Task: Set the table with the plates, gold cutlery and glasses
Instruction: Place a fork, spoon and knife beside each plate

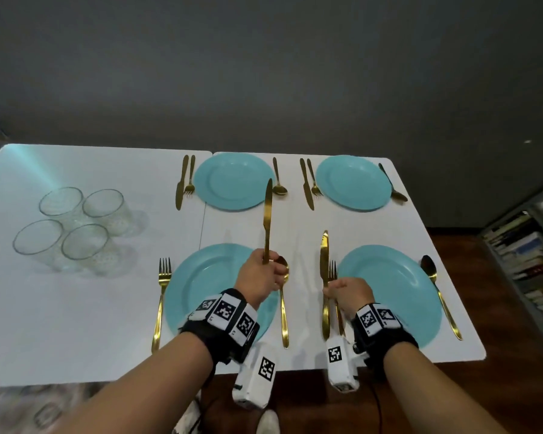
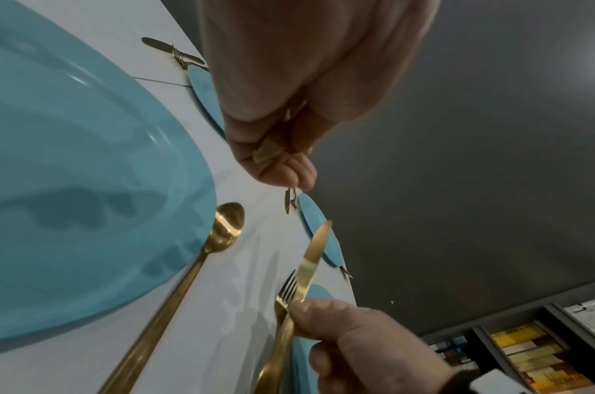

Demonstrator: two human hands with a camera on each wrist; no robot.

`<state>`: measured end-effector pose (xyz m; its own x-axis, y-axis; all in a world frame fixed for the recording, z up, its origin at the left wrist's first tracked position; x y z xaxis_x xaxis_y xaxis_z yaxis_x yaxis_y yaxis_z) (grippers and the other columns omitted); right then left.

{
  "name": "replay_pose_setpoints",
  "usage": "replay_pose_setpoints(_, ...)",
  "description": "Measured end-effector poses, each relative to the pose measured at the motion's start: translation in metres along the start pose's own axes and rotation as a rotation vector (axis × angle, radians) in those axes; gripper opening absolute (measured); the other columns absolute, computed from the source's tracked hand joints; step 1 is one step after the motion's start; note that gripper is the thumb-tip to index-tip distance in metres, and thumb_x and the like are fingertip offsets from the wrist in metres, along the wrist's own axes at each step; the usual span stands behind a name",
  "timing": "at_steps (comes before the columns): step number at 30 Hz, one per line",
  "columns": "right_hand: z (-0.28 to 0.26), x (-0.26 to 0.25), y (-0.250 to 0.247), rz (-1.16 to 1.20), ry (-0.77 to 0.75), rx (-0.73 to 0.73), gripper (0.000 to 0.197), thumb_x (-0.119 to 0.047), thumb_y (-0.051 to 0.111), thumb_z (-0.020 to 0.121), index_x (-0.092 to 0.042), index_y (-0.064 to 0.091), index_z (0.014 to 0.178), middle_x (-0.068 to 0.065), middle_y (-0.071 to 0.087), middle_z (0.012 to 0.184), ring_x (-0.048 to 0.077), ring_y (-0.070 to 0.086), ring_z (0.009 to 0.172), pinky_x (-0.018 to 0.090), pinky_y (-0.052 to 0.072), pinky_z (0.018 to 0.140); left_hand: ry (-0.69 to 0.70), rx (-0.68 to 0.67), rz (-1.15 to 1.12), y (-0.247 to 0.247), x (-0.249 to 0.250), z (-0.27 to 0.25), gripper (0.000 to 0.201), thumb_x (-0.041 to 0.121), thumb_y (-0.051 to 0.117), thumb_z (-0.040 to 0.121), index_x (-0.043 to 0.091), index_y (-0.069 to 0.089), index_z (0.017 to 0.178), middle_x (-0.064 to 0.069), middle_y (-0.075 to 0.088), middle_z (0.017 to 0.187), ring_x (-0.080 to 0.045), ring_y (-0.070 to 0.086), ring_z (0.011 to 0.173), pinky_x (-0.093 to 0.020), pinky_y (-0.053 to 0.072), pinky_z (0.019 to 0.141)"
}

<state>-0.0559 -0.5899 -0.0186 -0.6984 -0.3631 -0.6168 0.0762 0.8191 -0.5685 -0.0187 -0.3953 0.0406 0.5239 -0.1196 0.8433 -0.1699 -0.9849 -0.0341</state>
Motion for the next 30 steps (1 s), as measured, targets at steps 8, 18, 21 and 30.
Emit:
replay_pose_setpoints(8, 0.005, 0.009, 0.023, -0.378, -0.021, -0.041, 0.024, -0.022, 0.060, 0.089, -0.009, 0.073, 0.105, 0.009, 0.068, 0.115, 0.026, 0.062, 0.108, 0.032, 0.050, 0.094, -0.021, 0.006, 0.010, 0.000, -0.014, 0.000, 0.022, -0.001, 0.031, 0.094, 0.015, 0.047, 0.095, -0.006, 0.057, 0.081, -0.014, 0.051, 0.062, -0.021, 0.041, 0.056)
replay_pose_setpoints(18, 0.008, 0.008, 0.032, -0.464, -0.015, 0.059, 0.025, -0.026, 0.060, 0.089, -0.008, 0.074, 0.102, 0.007, 0.071, 0.107, 0.023, 0.065, 0.099, 0.028, 0.053, 0.085, 0.011, 0.007, 0.073, -0.005, -0.013, -0.002, 0.019, 0.003, 0.032, 0.096, 0.013, 0.046, 0.104, -0.005, 0.059, 0.087, -0.014, 0.054, 0.068, -0.020, 0.044, 0.059)
replay_pose_setpoints(21, 0.010, 0.010, 0.033, -0.478, 0.004, 0.086, 0.025, -0.025, 0.061, 0.089, -0.008, 0.072, 0.103, 0.007, 0.070, 0.107, 0.023, 0.065, 0.098, 0.027, 0.051, 0.079, 0.015, 0.013, 0.076, -0.007, -0.013, -0.003, 0.019, 0.003, 0.032, 0.096, 0.013, 0.047, 0.105, -0.004, 0.060, 0.085, -0.014, 0.054, 0.068, -0.020, 0.043, 0.058)
replay_pose_setpoints(30, 0.013, 0.018, 0.030, -0.528, 0.034, 0.116, 0.025, -0.026, 0.057, 0.091, -0.010, 0.071, 0.106, 0.006, 0.069, 0.109, 0.023, 0.064, 0.100, 0.027, 0.052, 0.080, 0.011, 0.006, 0.088, -0.010, -0.017, -0.006, 0.019, 0.004, 0.033, 0.097, 0.013, 0.046, 0.107, -0.004, 0.059, 0.087, -0.013, 0.055, 0.069, -0.020, 0.044, 0.059)
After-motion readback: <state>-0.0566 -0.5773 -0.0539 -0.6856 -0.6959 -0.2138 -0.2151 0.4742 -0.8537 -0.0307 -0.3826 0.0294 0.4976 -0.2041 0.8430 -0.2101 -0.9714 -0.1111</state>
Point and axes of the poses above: each hand's wrist, its own z-axis towards the middle knuckle, its own y-axis out of the palm, x = y × z, the point moved 3 cm from there along z, towards the middle knuckle
